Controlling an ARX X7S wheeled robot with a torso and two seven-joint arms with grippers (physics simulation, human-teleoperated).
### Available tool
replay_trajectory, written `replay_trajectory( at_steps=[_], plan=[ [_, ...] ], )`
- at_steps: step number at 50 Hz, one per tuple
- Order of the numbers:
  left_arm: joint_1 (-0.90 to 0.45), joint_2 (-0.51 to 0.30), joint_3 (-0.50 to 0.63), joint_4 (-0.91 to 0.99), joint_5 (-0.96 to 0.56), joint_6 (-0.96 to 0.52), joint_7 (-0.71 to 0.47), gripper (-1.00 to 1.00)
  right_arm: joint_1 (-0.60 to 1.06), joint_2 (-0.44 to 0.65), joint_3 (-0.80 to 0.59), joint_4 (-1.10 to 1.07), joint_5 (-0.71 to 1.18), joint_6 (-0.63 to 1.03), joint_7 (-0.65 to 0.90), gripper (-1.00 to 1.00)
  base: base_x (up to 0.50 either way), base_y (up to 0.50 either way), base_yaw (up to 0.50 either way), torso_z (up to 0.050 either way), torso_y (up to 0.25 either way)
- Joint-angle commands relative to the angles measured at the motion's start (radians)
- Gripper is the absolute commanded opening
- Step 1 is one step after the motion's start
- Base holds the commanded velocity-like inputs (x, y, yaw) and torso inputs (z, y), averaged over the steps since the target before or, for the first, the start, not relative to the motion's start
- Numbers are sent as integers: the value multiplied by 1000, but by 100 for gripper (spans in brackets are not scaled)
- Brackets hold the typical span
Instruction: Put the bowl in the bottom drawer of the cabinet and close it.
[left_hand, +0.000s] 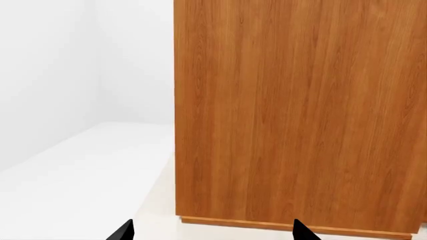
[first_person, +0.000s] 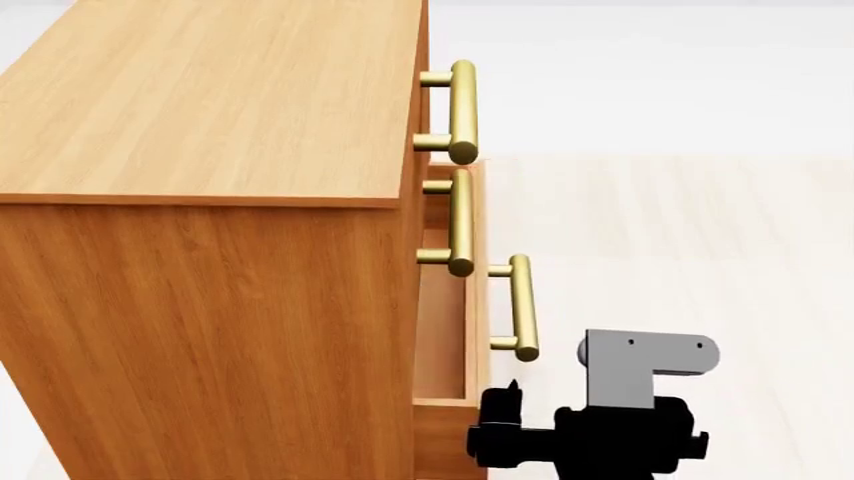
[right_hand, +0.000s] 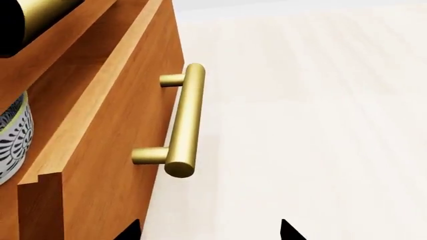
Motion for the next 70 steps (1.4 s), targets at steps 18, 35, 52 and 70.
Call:
replay_trajectory(
  at_steps=[18, 35, 52, 70],
  plan=[
    [-4, 2, 2, -9, -4, 7, 1, 100, -17, -18, -61, 14, 10, 1, 33, 100, 0, 0, 0, -1, 0],
    [1, -3, 1, 0, -5, 4, -3, 100, -6, -17, -91, 34, 40, -9, 47, 100, 0, 0, 0, -1, 0],
    [-2, -1, 3, -3, -5, 5, -3, 100, 9, -12, -117, 69, 65, -34, 55, 100, 0, 0, 0, 0, 0],
    [-2, -4, 4, 2, -8, 2, -6, 100, 13, 2, -162, 51, 103, -40, 21, 100, 0, 0, 0, 0, 0]
  ],
)
